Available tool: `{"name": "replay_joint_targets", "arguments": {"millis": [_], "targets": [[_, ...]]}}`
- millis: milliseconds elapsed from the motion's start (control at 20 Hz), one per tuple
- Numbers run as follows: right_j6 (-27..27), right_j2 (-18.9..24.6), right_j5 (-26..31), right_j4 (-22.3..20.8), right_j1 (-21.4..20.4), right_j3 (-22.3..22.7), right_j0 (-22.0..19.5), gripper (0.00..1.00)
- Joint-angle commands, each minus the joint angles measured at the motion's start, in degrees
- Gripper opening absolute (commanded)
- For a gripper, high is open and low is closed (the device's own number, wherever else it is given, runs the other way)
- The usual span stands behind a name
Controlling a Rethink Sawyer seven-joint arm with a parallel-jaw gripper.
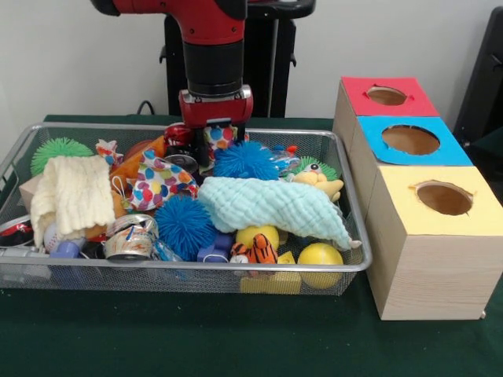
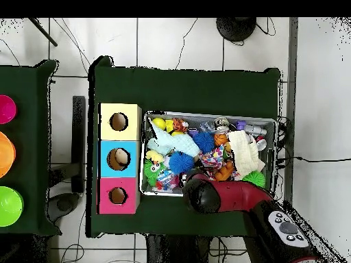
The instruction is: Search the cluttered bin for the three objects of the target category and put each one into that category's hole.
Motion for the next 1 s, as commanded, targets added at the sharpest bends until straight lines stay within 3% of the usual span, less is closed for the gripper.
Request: {"name": "replay_joint_targets", "arguments": {"millis": [50, 500, 1000], "targets": [[-3.9, 4.6, 6.1, -3.8, -0.6, -4.5, -1.5, 1.0], [-4.3, 5.1, 6.8, -4.4, -3.1, -1.3, -3.0, 1.0], [0.4, 3.3, 0.9, -8.1, -6.6, 9.0, -4.6, 1.0]]}}
